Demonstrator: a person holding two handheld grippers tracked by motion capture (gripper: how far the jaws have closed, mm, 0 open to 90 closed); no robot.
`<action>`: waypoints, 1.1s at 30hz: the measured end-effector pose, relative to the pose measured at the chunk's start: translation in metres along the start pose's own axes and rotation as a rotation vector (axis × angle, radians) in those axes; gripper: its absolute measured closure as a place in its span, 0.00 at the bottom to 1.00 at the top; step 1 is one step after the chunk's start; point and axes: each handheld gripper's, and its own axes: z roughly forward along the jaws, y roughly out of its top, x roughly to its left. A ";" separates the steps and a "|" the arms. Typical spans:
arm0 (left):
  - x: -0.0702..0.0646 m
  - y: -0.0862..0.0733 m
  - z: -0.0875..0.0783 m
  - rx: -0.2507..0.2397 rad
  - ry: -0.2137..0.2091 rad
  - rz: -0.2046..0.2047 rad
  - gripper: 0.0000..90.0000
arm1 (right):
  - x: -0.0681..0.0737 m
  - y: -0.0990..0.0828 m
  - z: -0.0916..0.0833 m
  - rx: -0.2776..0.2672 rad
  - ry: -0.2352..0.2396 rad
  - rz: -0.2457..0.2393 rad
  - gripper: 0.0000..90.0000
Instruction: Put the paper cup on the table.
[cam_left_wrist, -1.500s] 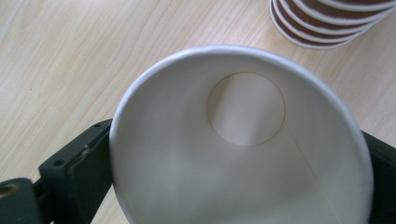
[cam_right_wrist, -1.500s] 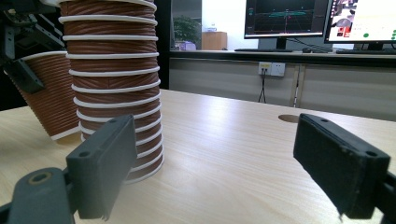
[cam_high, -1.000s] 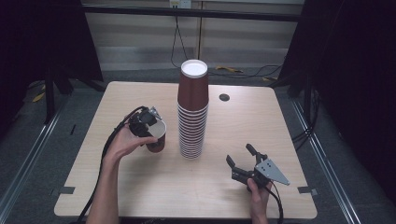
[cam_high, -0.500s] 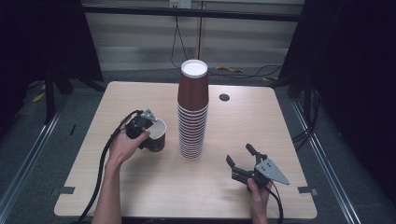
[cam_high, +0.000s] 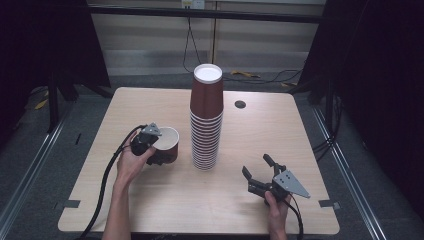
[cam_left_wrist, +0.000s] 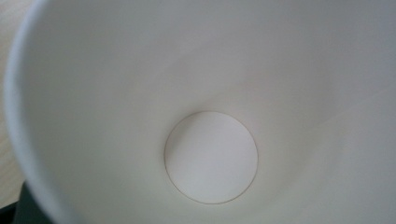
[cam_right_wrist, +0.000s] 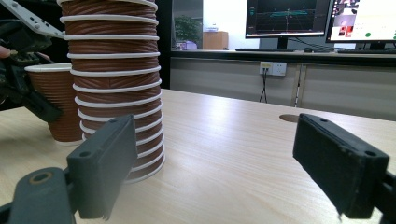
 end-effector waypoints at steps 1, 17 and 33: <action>0.000 0.000 0.000 0.000 0.000 0.000 0.17 | 0.000 0.000 0.000 0.000 0.000 0.000 0.15; -0.005 -0.026 -0.007 -0.089 0.028 -0.070 0.17 | 0.000 0.000 0.000 0.003 0.000 0.003 0.15; -0.030 -0.043 -0.032 -0.266 0.133 -0.123 0.17 | 0.000 0.000 0.000 0.001 0.001 0.000 0.15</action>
